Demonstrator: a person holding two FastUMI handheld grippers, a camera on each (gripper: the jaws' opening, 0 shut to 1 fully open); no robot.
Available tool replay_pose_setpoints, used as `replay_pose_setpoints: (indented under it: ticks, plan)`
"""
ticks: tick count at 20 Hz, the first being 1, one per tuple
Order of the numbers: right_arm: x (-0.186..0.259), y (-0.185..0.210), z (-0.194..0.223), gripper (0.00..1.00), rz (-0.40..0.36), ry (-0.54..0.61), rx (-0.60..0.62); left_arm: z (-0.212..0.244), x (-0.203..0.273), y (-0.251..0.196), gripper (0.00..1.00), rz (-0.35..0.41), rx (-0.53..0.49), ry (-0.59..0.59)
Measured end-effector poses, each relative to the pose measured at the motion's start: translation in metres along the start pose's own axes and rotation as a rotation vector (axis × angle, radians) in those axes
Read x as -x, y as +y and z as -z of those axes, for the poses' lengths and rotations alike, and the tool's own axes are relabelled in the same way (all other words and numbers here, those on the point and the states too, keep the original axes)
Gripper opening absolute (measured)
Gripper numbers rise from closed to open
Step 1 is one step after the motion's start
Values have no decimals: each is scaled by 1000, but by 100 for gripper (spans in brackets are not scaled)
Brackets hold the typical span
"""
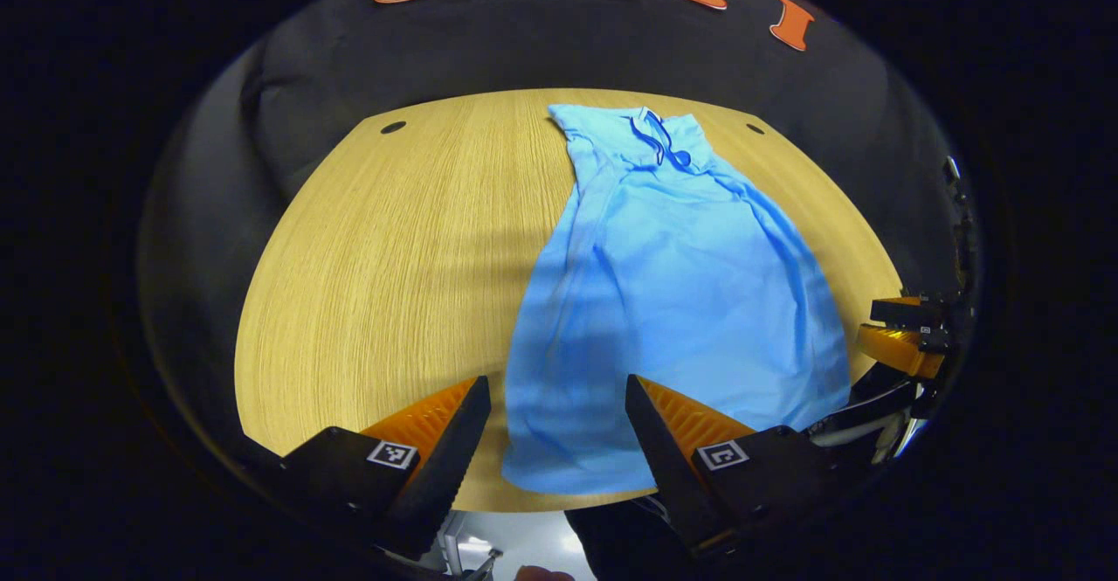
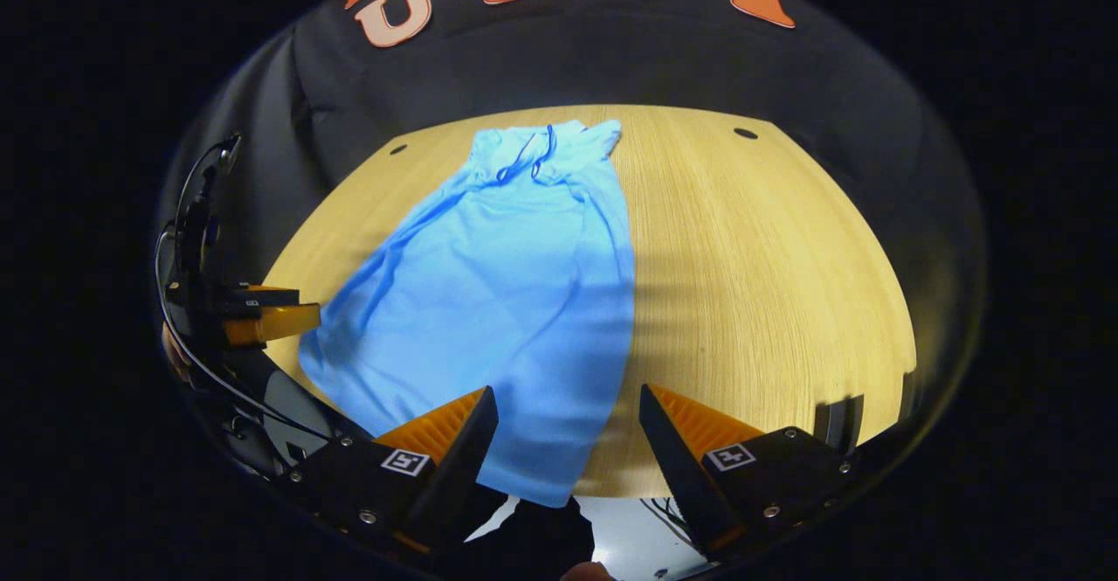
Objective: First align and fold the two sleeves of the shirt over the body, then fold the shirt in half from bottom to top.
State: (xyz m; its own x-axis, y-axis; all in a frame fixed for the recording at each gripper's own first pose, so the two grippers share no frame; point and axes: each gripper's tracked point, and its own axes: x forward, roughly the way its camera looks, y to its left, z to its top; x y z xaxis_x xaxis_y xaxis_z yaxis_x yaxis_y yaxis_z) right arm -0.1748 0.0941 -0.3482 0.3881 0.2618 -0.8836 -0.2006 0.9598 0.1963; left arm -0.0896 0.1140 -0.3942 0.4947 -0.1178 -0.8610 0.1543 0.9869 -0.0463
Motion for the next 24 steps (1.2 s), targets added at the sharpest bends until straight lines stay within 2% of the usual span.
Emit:
replay_pose_setpoints:
  ticks: [9,14,15,16,17,18,19,20,22,24]
  plan:
    - [-2,10,61,99,-15,97,-8,52,-17,10,100,-8,-34,77]
    - [-9,8,58,97,27,50,76,45,-20,5,99,-11,-46,-23]
    - [-13,5,55,95,49,24,126,45,-21,4,100,-20,-35,-34]
    - [-15,8,53,84,38,6,150,43,-23,3,100,-22,-26,-46]
    - [-14,10,54,79,41,-3,145,41,-21,0,100,-31,-23,-53]
    - [-15,6,52,66,56,-16,126,43,-23,-4,82,-34,-14,-51]
    - [-16,0,48,63,77,-25,92,42,-24,-8,72,-30,-19,-50]
    - [-18,-3,47,29,86,-29,46,40,-25,-15,54,-27,-25,-49]
    - [-19,-5,45,14,66,-11,-8,38,-26,-22,16,-39,-31,-45]
    - [-20,-6,43,6,48,19,-62,32,-30,-31,14,-22,-37,-45]
